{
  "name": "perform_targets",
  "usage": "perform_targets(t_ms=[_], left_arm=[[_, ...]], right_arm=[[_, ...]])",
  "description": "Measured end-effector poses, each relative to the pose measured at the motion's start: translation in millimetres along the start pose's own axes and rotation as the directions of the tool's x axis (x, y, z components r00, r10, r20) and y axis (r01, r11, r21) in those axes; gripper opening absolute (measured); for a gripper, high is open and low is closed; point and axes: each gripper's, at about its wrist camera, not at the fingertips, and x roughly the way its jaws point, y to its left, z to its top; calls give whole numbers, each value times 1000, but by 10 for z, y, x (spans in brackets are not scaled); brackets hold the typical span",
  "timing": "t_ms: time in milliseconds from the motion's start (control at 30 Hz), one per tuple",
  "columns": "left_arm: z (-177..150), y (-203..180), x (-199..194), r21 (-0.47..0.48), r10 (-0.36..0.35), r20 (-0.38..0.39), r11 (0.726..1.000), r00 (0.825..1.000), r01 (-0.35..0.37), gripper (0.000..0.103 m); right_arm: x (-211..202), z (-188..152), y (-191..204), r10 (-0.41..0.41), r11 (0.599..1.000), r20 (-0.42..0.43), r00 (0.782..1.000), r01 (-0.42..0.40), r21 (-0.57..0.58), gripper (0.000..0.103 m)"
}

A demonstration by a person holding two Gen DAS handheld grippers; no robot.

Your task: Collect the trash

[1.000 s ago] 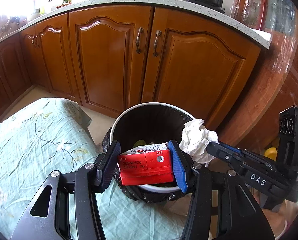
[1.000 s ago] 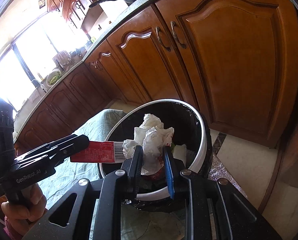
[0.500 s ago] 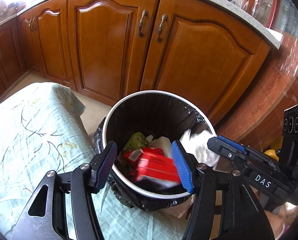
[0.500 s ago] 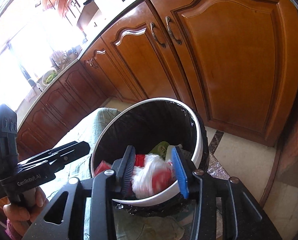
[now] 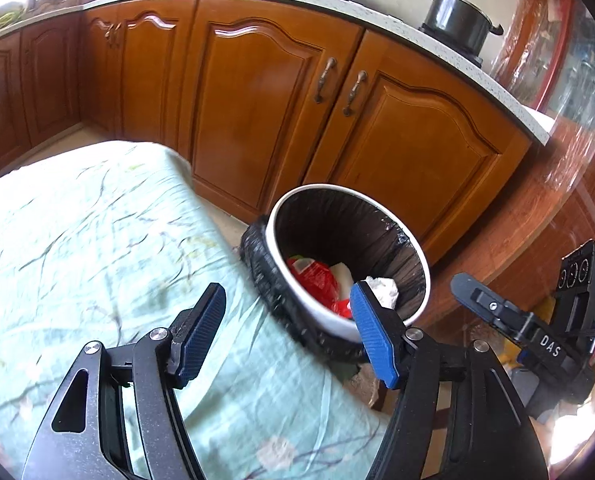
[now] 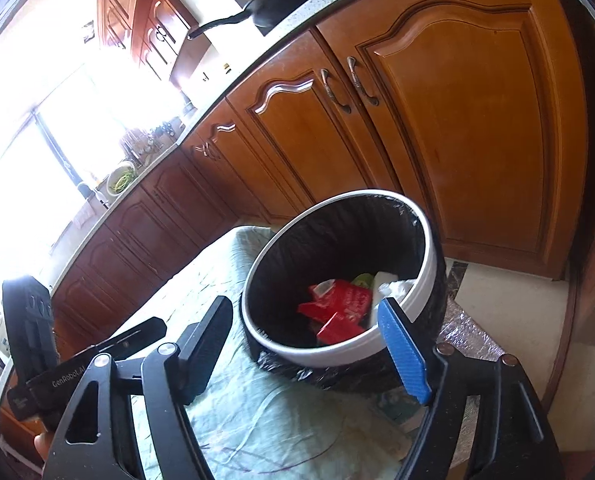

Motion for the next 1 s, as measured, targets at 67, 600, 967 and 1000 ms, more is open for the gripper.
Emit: perform_targets(t_ms=[67, 600, 967, 1000], left_arm=[[-89, 80, -98, -16, 7, 8, 1000, 1000, -7, 67], [-694, 367, -1067, -29, 94, 191, 995, 977, -90, 83], [-969, 487, -1700, -48, 224, 441, 973, 869, -227, 103], [-1005, 489, -1691, -47, 231, 441, 971, 867, -234, 103]], right_arm=[[-37, -59, 78, 9, 1000, 4, 1000, -9, -6, 81], [-687, -561, 1072, -11, 971, 255, 967, 71, -226, 103], [-697, -919, 1395, 8, 931, 344, 939, 118, -344, 103], [-662, -956, 1387, 3, 930, 333, 943, 120, -348, 103]])
